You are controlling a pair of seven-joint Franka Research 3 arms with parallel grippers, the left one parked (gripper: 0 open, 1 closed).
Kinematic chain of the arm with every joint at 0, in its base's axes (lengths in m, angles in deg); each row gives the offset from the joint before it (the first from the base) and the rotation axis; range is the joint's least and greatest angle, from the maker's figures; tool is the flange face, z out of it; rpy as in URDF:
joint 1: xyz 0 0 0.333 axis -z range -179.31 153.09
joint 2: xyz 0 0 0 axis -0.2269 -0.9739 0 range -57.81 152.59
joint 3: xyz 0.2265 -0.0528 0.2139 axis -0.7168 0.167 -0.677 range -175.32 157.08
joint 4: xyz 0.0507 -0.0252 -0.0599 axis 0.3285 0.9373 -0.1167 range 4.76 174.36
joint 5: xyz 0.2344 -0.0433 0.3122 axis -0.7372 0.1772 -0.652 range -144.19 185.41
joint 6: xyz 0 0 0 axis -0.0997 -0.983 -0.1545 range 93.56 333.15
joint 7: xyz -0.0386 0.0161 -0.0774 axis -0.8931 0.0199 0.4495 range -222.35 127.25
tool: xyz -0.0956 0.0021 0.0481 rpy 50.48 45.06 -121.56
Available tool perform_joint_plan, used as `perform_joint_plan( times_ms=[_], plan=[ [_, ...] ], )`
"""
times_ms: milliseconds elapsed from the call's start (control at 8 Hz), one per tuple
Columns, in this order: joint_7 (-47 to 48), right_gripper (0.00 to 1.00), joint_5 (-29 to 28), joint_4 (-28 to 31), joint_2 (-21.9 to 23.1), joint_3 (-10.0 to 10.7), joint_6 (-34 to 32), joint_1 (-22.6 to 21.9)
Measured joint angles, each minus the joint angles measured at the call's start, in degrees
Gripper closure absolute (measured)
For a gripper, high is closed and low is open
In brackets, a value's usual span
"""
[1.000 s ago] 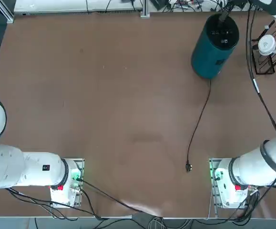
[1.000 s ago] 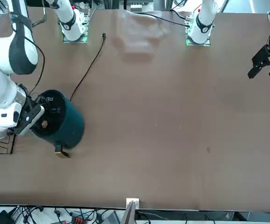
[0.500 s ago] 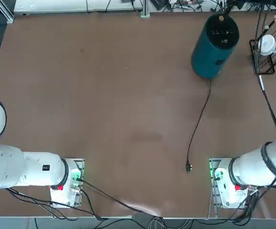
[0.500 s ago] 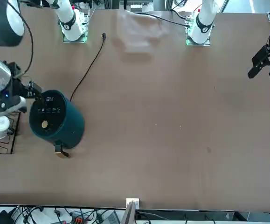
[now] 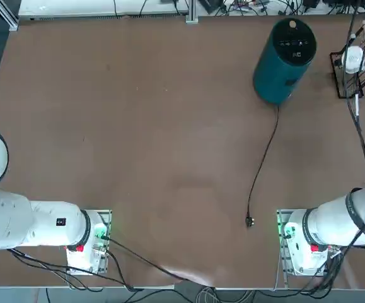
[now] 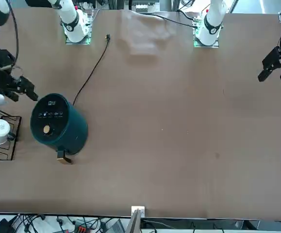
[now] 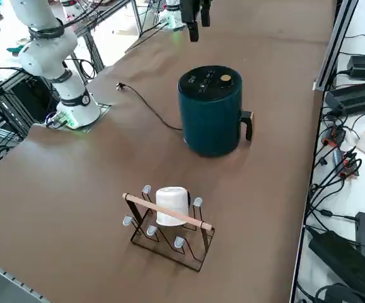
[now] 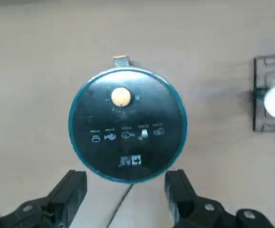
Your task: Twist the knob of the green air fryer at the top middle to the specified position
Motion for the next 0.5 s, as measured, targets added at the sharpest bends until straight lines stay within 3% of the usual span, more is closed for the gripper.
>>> perform_joint_plan(
  times_ms=[250,500],
  plan=[
    [2.1,0.0,0.3,-3.6,0.3,0.4,-3.9,0.4],
    [2.2,0.0,0.5,-4.8,0.4,2.4,-4.8,1.6]
  ],
)
